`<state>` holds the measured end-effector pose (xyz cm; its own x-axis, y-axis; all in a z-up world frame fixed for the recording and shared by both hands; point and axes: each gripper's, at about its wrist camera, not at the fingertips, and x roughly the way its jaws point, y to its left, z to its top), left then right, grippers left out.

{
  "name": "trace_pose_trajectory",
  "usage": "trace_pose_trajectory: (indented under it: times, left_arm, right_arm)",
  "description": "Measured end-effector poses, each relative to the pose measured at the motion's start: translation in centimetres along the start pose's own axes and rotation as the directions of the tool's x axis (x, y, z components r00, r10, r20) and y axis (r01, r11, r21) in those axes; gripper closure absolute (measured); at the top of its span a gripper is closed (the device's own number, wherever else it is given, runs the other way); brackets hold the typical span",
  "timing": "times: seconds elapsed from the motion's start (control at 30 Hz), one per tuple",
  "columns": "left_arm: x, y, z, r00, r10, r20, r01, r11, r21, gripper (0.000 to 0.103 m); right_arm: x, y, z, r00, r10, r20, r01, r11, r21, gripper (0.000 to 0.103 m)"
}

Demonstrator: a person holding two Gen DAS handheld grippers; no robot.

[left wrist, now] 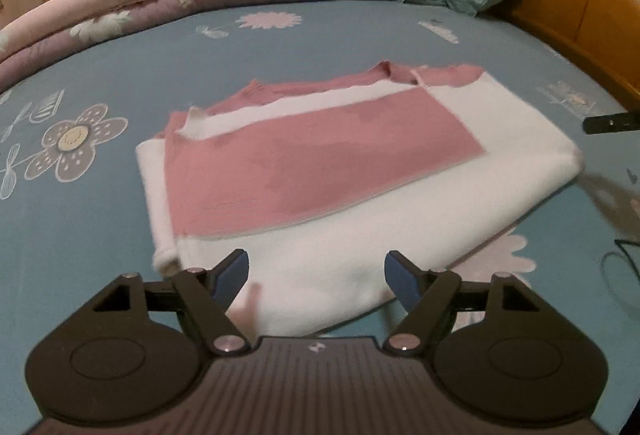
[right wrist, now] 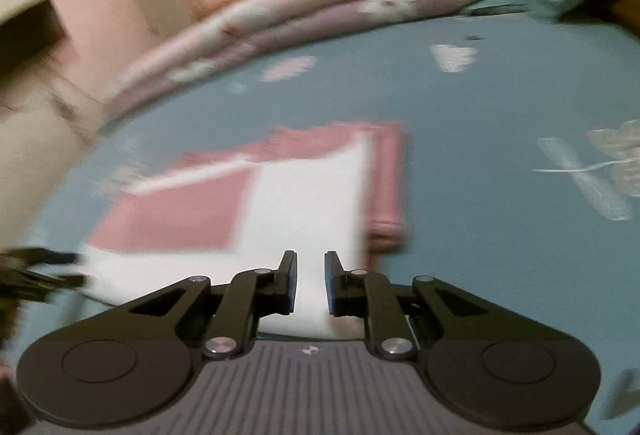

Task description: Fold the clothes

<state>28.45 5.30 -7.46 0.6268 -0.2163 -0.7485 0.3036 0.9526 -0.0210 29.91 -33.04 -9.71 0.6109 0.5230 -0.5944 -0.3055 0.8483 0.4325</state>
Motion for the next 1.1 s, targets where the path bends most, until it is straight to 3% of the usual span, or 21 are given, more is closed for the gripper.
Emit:
trace_pose_trajectory:
  times: [0.13,0.27,0.43,0.53,0.63,0.73,0.77,0.83,0.9,0.97,1.03,1.1]
  left_arm:
    - [1.6,-1.1,0.5,0.999,-0.038,-0.009,0.038,0.998,-0.044,0.028]
    - [2.6,-2.8,1.6,0.988,-0.152,0.014,0.152,0.984,-0.09,0.028]
    - [5.0,-2.8,1.9,0.965,-0.261,-0.038,0.249,0.949,-0.192,0.028]
    - [5.4,0.5,0.4,0.942,-0.334,0.0,0.314,0.885,-0.344,0.028]
    - [4.8,4.6,-1.9,0.907,-0.411,0.087,0.393,0.758,-0.52,0.027]
    - [4.1,7.5,-3.8,0.902,-0.412,0.131,0.402,0.687,-0.605,0.028]
    - [3.9,8.2,-4.1,0.907,-0.399,0.133,0.389,0.676,-0.626,0.028]
    - [3.3,9.4,-4.4,0.921,-0.37,0.126,0.356,0.66,-0.662,0.028]
    - [2.8,9.9,-4.1,0.924,-0.365,0.111,0.337,0.646,-0.685,0.027]
    - [2.3,9.7,-3.4,0.929,-0.355,0.099,0.328,0.671,-0.665,0.025]
    - [2.0,9.3,-2.8,0.934,-0.346,0.09,0.32,0.698,-0.641,0.023]
    - [2.4,9.5,-3.1,0.937,-0.341,0.08,0.309,0.696,-0.648,0.023]
  right_arm:
    - [4.2,2.3,-1.2,0.992,0.109,-0.055,-0.109,0.994,0.011,0.085]
    - [8.5,3.7,-2.4,0.975,0.203,-0.086,-0.195,0.976,0.092,0.084]
    - [9.3,2.7,-3.1,0.981,0.177,-0.083,-0.165,0.977,0.134,0.084]
    - [7.2,-0.9,-3.1,0.987,0.154,-0.046,-0.142,0.969,0.203,0.084]
    - [4.7,-4.6,-2.8,0.992,0.125,-0.001,-0.12,0.954,0.273,0.085]
    - [3.3,-6.8,-3.1,0.993,0.119,0.017,-0.118,0.938,0.325,0.086]
    - [3.1,-6.9,-3.1,0.993,0.115,0.015,-0.113,0.94,0.323,0.085]
    - [3.0,-6.5,-3.0,0.996,0.094,0.003,-0.091,0.95,0.3,0.085]
    - [3.0,-5.3,-2.5,0.998,0.062,-0.011,-0.056,0.961,0.272,0.076]
    - [3.0,-3.4,-1.9,0.999,0.048,-0.01,-0.045,0.976,0.213,0.049]
    - [3.0,-1.0,-1.3,1.0,0.025,-0.002,-0.024,0.993,0.117,0.047]
    - [3.3,0.3,-1.0,1.0,-0.006,-0.012,0.007,0.998,0.064,0.047]
